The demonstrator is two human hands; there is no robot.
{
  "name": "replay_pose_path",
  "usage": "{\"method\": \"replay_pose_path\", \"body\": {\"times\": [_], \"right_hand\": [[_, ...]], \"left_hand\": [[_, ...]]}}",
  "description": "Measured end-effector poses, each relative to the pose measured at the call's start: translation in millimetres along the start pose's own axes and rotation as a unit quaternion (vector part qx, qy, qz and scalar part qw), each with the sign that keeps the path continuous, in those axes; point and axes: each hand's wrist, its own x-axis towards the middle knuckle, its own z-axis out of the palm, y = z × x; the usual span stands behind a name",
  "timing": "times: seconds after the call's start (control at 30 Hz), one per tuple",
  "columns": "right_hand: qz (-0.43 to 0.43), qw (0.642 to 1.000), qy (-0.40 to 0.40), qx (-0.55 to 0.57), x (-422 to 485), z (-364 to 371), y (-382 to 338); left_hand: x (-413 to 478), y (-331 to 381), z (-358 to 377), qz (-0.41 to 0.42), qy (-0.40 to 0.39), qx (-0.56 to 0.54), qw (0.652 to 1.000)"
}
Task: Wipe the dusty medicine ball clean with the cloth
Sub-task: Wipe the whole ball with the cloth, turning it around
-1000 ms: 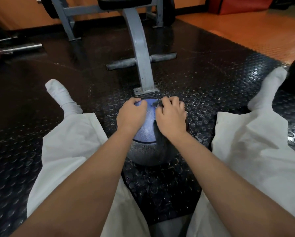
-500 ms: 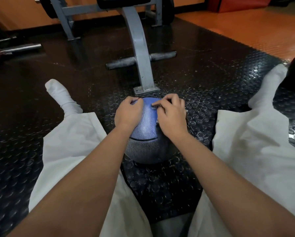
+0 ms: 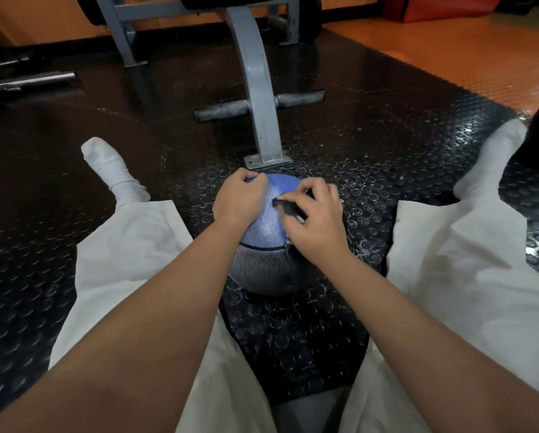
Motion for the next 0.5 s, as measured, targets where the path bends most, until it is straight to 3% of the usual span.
{"method": "replay_pose_path", "body": {"times": [0.17, 0.33, 0.4, 0.5], "right_hand": [[-0.065, 0.998, 0.018, 0.002, -32, -2, 9], [-0.151, 0.988, -0.016, -0.022, -47, -14, 17], [-0.116, 0.993, -0.006, -0.022, -31, -15, 17], [0.025, 0.999, 0.022, 0.007, -8, -13, 17]], "left_hand": [[10, 6, 3, -0.007, -0.009, 0.018, 1.000], [12, 9, 8, 0.001, -0.026, 0.034, 0.999], [11, 10, 11, 0.004, -0.021, 0.039, 0.999], [10, 13, 17, 0.010, -0.016, 0.048, 0.999]]}}
